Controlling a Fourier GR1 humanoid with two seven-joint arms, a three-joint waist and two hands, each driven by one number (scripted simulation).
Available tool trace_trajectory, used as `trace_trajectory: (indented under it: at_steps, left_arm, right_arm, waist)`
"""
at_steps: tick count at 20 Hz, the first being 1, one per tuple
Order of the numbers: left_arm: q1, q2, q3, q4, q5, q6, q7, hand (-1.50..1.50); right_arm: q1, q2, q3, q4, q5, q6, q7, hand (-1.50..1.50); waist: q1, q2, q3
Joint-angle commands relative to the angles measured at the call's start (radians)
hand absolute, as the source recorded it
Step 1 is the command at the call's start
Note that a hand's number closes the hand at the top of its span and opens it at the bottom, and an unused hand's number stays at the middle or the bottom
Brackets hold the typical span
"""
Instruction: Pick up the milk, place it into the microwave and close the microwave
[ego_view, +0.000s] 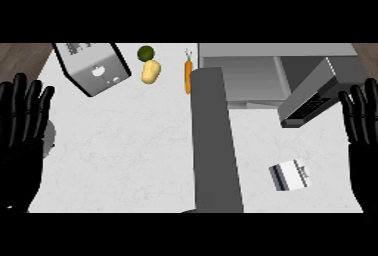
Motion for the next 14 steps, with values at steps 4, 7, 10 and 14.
trace_trajectory:
  at_steps: [4, 7, 10, 14]
  left_arm:
    - [-0.136, 0.059, 0.097, 0.149, 0.06, -0.033, 0.05, -1.5]
    - [0.014, -0.006, 0.085, 0.178, 0.134, -0.054, 0.006, -1.5]
    - [0.045, 0.02, 0.109, 0.122, 0.171, -0.077, 0.06, -1.5]
    - [0.058, -0.024, 0.062, 0.094, 0.129, -0.036, 0.076, -1.5]
  right_arm:
    - [0.058, 0.07, 0.13, -0.031, 0.215, -0.125, 0.025, -1.5]
    - [0.157, 0.071, 0.21, -0.029, 0.004, -0.124, -0.022, -1.5]
    - [0.283, 0.072, 0.313, -0.077, 0.053, -0.149, -0.066, -1.5]
    - [0.379, 0.072, 0.471, -0.093, 0.086, -0.217, -0.164, -1.5]
  waist:
    - [0.004, -0.021, -0.002]
    - [0.008, -0.021, -0.001]
    - [0.008, -0.024, -0.001]
    - [0.006, -0.024, -0.001]
